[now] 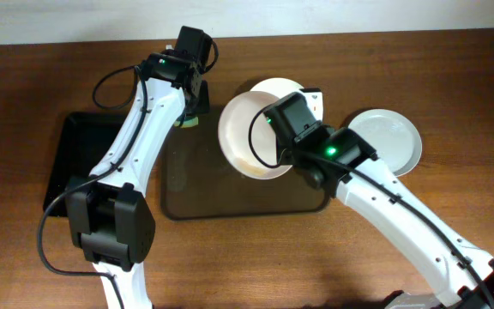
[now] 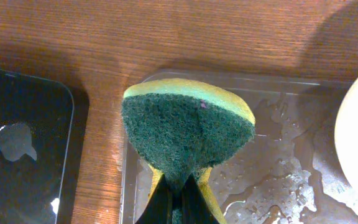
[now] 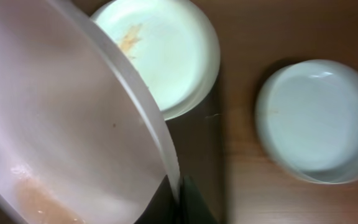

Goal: Clean dirty plates on tray and stack at the side
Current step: 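Lift the plate with the right gripper and stack it on the right plate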

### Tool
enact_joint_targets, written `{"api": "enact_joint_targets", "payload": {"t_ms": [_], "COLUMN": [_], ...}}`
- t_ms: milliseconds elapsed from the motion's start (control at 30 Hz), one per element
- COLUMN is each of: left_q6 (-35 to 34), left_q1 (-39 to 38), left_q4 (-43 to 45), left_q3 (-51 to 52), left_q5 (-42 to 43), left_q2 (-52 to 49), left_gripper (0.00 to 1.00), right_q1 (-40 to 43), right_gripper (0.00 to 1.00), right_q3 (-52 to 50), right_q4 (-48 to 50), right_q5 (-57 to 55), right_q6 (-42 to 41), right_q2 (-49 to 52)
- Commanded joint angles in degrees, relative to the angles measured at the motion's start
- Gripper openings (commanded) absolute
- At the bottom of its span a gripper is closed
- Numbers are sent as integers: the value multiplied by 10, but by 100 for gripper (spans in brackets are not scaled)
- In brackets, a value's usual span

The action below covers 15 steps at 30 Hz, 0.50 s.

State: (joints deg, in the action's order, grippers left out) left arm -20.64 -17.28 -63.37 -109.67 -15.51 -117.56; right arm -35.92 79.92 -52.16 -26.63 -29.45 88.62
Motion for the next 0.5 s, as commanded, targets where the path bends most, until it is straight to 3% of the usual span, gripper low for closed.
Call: {"api": "enact_joint_targets", "payload": {"t_ms": [0, 133, 300, 467], "left_q6": [-6, -6, -6, -6], "left_q1": [2, 2, 2, 2], "left_q4": [6, 10, 9, 7], "left_q3": [-1, -1, -1, -1], "left_q5": [24, 66, 74, 78], "left_q2": [3, 3, 3, 3], "left_gripper": [1, 1, 1, 1], "right_q1": [-63, -123, -163, -181], "right_gripper": [4, 4, 4, 4], "right_q3": [0, 0, 0, 0], "right_q4": [-41, -88, -88, -88], "right_q5": [-289, -442, -566, -593], "right_q6": [-64, -131, -128, -128], "right_q2": [3, 8, 8, 8]}}
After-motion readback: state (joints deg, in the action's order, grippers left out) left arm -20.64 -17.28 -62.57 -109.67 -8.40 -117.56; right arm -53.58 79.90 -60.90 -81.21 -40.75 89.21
